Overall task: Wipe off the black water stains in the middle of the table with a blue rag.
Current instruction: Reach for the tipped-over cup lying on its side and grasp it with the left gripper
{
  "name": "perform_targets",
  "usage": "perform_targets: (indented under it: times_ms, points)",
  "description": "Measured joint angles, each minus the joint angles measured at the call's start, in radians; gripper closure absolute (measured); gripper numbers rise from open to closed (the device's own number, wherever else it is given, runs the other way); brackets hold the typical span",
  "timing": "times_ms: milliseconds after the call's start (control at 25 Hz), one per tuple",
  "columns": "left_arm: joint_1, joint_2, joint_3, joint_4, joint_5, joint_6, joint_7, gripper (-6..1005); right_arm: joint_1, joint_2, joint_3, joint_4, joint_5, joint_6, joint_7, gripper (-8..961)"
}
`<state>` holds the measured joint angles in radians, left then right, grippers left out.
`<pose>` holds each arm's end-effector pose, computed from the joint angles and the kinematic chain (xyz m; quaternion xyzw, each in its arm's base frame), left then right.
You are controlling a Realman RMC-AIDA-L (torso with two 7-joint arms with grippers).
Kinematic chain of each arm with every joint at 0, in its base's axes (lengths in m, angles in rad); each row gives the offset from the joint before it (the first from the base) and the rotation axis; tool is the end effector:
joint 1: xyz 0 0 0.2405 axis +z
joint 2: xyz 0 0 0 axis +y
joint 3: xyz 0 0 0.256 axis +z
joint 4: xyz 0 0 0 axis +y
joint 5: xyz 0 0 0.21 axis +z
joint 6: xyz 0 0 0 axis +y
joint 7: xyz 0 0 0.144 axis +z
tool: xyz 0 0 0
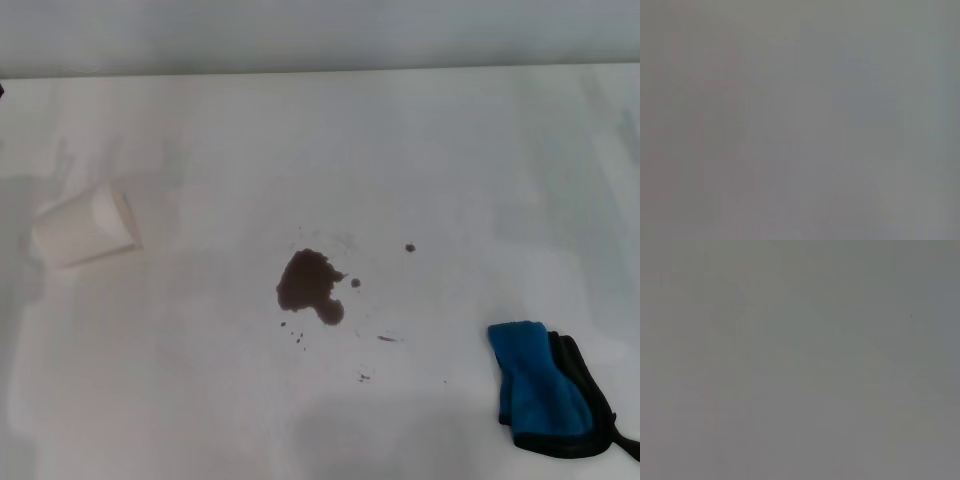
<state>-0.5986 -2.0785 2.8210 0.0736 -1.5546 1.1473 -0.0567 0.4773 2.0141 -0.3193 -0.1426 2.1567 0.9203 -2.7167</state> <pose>-0.3127 0.3724 0.0036 -0.6699 -0.2090 -0.2805 0.6548 0.4040 0.3481 0.0713 -0.6087 0.3389 0.2333 0.6783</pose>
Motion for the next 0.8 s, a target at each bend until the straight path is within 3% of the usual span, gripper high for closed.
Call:
perform_targets:
  times_ms: [560,800]
  points:
    - [0.007,0.0,0.005,0.0,0.001,0.0,-0.002,123,-0.001,0.0,0.0,0.0,-0.002,0.001,0.0,78]
    - [-0.007,0.018,0.011,-0.01,0.079,0.0,-0.108,124,-0.01,-0.002,0.005,-0.003,-0.001,0.005,0.0,79]
